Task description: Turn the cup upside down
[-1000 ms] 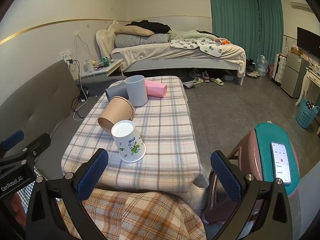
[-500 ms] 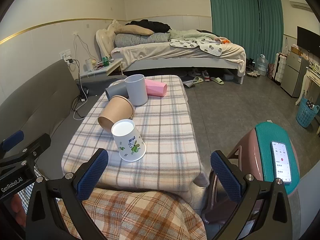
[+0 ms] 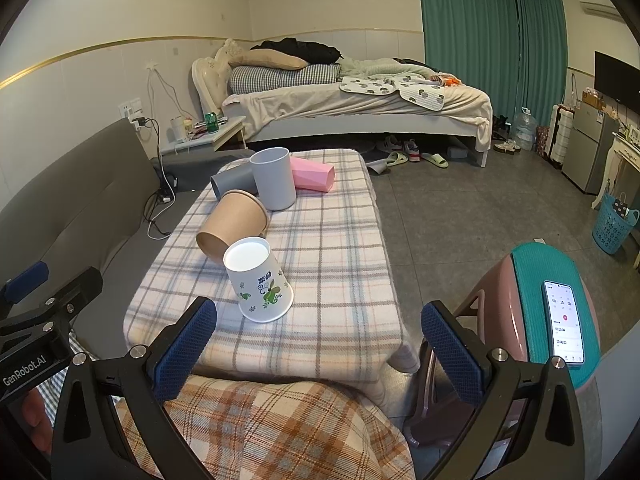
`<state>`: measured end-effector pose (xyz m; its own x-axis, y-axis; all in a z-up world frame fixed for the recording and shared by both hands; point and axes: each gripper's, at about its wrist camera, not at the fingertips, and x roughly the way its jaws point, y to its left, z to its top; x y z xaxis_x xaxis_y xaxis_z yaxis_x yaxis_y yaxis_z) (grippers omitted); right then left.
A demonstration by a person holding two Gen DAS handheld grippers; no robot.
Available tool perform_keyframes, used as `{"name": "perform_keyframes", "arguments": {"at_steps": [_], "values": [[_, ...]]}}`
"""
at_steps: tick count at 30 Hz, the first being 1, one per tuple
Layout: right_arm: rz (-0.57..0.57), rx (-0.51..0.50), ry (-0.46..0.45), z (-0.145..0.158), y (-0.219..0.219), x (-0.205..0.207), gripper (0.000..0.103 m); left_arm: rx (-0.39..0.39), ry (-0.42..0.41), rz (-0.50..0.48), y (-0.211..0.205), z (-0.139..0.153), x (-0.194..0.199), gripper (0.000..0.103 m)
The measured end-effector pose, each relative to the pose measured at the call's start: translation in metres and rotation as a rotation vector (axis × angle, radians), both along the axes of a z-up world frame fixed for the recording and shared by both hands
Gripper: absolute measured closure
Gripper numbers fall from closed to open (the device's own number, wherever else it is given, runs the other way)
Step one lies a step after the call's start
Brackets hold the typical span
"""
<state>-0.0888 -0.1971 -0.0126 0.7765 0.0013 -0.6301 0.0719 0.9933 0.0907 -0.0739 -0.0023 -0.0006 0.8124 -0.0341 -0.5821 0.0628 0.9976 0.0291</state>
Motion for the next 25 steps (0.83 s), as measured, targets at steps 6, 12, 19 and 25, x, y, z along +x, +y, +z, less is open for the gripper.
{"name": "perform_keyframes", "arguments": {"at_steps": [6, 12, 19, 25], "values": [[0.0, 0.0, 0.0, 0.0003, -0.0001, 0.0001, 0.0, 0.001, 0.0, 0.0, -0.0009, -0.001, -0.0003, 0.002], [0.0, 0.0, 0.001, -0.0003, 0.0, 0.0002, 0.0, 0.0, 0.001, 0.0, -0.0009, -0.001, -0.0003, 0.002], [0.001, 0.0, 0.003, -0.0026, 0.0008, -0.0007, 0.0, -0.004, 0.004, 0.001, -0.0011, -0.0013, -0.0003, 0.002], [0.001, 0.001, 0.004, -0.0041, 0.0014, -0.002, 0.0, 0.001, 0.004, 0.008, -0.0018, -0.006, -0.002, 0.002]]}}
